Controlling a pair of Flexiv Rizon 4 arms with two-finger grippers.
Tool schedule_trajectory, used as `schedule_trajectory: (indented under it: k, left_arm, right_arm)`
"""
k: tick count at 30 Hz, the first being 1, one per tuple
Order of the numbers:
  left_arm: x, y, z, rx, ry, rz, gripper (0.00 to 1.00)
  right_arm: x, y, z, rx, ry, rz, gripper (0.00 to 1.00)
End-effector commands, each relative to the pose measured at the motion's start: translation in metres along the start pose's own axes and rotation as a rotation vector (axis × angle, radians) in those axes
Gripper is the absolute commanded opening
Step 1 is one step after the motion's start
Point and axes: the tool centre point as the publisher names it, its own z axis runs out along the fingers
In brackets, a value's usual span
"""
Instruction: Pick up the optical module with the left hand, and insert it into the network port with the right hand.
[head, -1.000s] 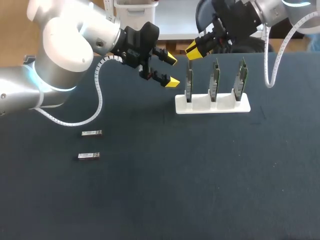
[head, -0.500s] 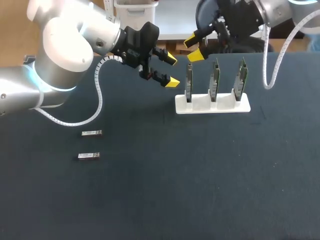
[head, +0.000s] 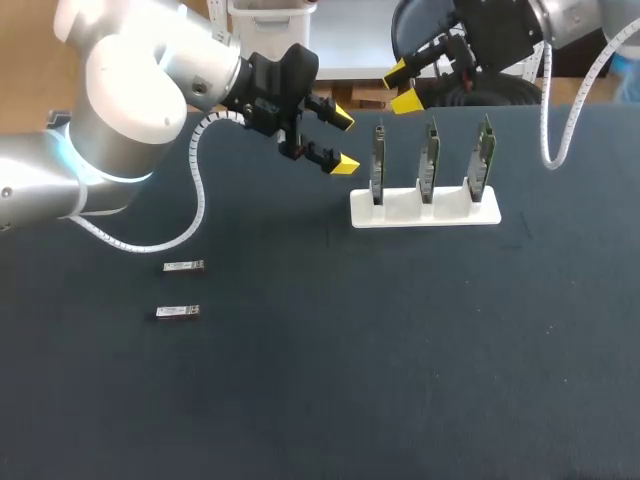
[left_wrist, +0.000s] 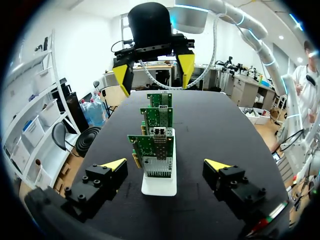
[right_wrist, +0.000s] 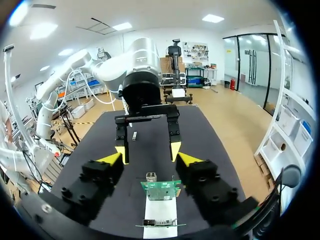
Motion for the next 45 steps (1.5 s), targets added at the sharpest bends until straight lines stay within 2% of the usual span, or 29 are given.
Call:
schedule_trajectory:
  k: [1,19,45]
  left_arm:
    - [-0.001,0.0,0.0,0.001,0.006,-0.002,1.0]
    - [-0.001,0.0,0.0,0.001,0.006,-0.002,1.0]
    - [-0.001,0.0,0.0,0.001,0.006,-0.002,1.0]
  right_arm:
    - [0.001,0.008,0.006,0.017,0.011,-0.002,0.0]
    - [0.011,-0.003,0.025,-0.002,0.049,0.026,0.0]
    - [0.033,-0.009,0.037,-0.003,0.096,0.083,0.0]
